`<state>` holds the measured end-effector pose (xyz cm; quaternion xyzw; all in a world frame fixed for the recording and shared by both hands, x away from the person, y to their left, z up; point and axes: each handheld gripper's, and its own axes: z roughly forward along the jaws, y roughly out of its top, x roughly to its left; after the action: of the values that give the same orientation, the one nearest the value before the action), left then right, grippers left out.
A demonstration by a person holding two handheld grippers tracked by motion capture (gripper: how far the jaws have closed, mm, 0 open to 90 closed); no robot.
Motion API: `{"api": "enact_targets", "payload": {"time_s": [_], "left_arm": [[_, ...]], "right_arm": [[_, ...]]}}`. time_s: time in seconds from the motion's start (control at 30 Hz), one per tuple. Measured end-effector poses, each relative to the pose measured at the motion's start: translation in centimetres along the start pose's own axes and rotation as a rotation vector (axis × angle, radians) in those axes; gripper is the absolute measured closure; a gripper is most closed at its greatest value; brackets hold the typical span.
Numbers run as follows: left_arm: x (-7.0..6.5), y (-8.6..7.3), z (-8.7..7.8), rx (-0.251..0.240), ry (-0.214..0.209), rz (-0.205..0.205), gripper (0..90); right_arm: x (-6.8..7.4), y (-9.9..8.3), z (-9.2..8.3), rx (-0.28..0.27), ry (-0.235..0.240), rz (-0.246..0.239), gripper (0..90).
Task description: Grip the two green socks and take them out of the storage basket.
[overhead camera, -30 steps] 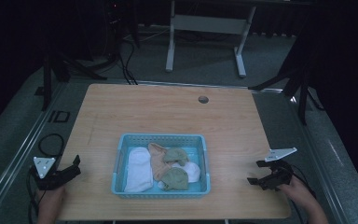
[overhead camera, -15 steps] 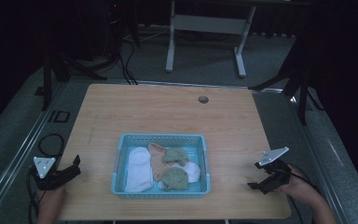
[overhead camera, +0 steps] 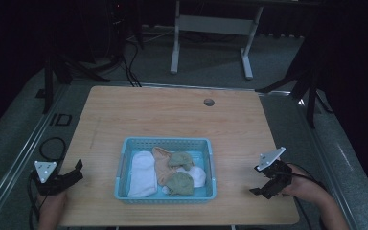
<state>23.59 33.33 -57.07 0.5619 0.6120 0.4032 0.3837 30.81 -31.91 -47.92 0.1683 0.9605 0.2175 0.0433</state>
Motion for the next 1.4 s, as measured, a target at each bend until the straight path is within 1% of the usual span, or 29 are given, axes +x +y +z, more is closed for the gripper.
{"api": "enact_targets", "payload": {"time_s": [0.17,0.3,0.37,0.57,0.7,0.77,0.83,1.17,1.27,1.4], "left_arm": [[0.0,0.0,0.0,-0.001,0.000,0.001,0.4],[0.0,0.0,0.0,0.000,-0.001,0.000,0.4],[0.0,0.0,0.0,0.000,-0.001,0.000,0.4],[0.0,0.0,0.0,0.000,-0.002,0.000,0.4],[0.0,0.0,0.0,0.000,-0.003,0.000,0.4],[0.0,0.0,0.0,0.000,-0.002,0.000,0.4],[0.0,0.0,0.0,0.000,-0.002,0.000,0.4],[0.0,0.0,0.0,0.000,-0.005,0.000,0.4],[0.0,0.0,0.0,-0.001,-0.005,-0.001,0.4],[0.0,0.0,0.0,0.000,-0.006,-0.001,0.3]], "right_arm": [[0.3,1.3,-0.1,-0.005,0.010,-0.024,13.2],[0.6,2.4,0.0,0.010,0.026,-0.045,13.1],[0.7,2.9,0.0,0.012,0.026,-0.058,13.1],[1.1,4.1,0.1,0.013,0.049,-0.086,13.1],[1.3,5.0,0.1,0.013,0.052,-0.103,13.1],[1.3,5.2,0.0,0.013,0.056,-0.106,13.2],[1.5,5.9,0.1,0.012,0.061,-0.121,13.2],[1.9,8.5,0.2,0.014,0.080,-0.150,13.2],[2.0,9.3,0.2,0.007,0.086,-0.155,13.2],[2.3,10.6,0.3,0.003,0.087,-0.178,13.2]]}}
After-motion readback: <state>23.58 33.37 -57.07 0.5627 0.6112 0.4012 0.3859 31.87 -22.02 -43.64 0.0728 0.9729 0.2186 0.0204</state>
